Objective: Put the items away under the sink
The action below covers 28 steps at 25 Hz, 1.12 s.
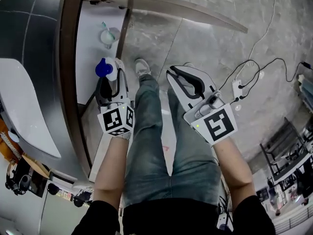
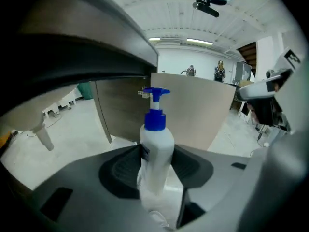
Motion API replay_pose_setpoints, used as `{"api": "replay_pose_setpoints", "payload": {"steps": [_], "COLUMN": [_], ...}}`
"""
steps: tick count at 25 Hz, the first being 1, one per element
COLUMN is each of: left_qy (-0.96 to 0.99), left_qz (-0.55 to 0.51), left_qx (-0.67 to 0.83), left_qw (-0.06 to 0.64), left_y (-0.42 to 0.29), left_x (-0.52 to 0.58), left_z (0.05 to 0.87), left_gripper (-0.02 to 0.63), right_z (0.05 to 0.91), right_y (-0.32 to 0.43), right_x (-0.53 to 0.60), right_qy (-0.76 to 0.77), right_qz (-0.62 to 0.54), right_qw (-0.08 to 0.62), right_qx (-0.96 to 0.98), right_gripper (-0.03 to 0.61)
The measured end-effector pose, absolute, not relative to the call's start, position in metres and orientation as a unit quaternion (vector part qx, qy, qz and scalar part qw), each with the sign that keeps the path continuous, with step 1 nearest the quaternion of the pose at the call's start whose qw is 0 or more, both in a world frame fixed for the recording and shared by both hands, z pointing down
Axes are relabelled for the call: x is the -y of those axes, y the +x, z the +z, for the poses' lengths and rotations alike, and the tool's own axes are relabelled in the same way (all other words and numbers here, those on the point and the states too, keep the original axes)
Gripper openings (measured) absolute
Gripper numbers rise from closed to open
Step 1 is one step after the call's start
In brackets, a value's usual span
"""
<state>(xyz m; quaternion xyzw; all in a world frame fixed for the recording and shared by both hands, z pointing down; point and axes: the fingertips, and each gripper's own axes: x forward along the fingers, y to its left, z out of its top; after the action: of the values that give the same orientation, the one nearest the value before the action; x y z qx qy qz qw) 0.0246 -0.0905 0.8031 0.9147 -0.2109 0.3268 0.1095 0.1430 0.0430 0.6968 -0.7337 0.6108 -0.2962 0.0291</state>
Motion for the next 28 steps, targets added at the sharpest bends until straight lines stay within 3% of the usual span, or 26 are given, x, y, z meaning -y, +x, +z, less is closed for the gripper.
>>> {"api": "replay_pose_setpoints", "payload": {"steps": [15,28], "left_qy": [0.875,0.822], "left_qz": [0.330,0.338], "left_qx": [0.334,0.426], "left_qw": [0.116,0.170], "left_y": [-0.008,-0.025], "left_x": [0.167,0.189], "left_z": [0.918,0.991], "left_gripper": [0.202,0.202], "right_z": [0.764,0.807], "right_y": [0.123,0.126], "right_x": [-0.010,-0.012], "right_qy": [-0.706,-0.691], "right_qz": [-0.324,-0.349], "right_qw": [0.029,0.018], "right_qx": [-0.629,-0.633], "right_gripper": [0.054,0.054]}}
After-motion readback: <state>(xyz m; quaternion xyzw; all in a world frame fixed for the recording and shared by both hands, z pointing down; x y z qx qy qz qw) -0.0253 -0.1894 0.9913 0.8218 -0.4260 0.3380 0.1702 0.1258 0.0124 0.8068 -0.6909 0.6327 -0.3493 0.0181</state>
